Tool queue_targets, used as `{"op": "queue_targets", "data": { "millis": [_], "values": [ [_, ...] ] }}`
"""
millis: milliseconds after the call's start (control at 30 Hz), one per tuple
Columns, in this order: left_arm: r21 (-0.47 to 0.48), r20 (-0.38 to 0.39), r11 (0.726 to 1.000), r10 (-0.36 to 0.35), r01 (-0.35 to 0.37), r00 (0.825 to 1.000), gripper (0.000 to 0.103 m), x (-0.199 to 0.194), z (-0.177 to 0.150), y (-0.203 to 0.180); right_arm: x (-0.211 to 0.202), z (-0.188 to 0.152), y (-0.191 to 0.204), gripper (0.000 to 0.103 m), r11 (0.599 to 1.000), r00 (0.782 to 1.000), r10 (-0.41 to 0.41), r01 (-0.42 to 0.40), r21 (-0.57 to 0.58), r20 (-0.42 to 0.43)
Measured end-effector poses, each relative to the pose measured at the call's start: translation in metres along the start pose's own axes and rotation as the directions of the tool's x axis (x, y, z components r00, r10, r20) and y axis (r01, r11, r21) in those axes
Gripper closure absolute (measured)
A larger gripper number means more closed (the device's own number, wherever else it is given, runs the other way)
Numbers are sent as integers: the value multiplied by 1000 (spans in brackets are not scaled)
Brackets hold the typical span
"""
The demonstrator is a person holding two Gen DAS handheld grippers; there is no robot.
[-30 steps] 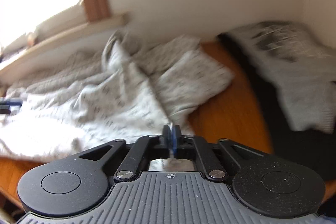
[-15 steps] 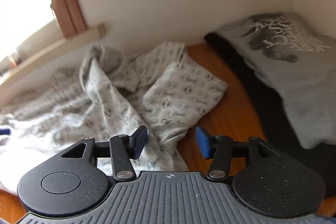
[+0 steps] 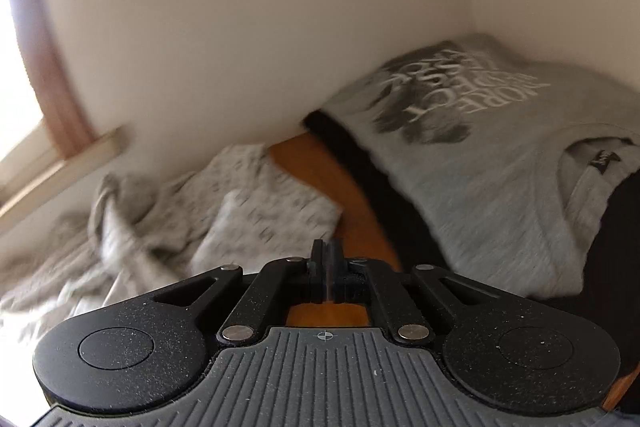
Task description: Fold clothes
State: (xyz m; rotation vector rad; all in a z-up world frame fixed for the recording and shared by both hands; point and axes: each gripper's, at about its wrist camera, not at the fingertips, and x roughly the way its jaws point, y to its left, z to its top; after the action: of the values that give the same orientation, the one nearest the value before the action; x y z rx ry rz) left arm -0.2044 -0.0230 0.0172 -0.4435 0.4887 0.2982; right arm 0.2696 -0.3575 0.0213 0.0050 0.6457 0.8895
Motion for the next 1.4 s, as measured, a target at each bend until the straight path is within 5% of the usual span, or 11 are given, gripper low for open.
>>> {"op": "queue_targets", "data": {
  "millis": [133,467,767,900,1267,1400],
  "values": [
    [12,-8,1000,21,-21,1000,0,2,-1,-3,-3,-20,41,57,989,996,89,-87,-124,13],
    [45,-25,997,69,-68,997,0,6,-2,-7,24,-52,139,55,904,980,188,-197,-379,-60],
    [219,-43,959,193,-179,980,0,20,-6,-42,32,-50,139,48,912,974,196,-225,-342,-117],
    [251,-26,952,188,-176,982,0,29,-4,-68,32,-50,137,48,919,973,203,-229,-322,-113],
    [187,48,974,124,-131,991,1,112,85,-110,31,-50,137,45,924,974,199,-225,-309,-111],
    [246,18,961,122,-123,992,14,160,113,-126,31,-50,134,44,925,972,209,-233,-299,-112]
  ]
}}
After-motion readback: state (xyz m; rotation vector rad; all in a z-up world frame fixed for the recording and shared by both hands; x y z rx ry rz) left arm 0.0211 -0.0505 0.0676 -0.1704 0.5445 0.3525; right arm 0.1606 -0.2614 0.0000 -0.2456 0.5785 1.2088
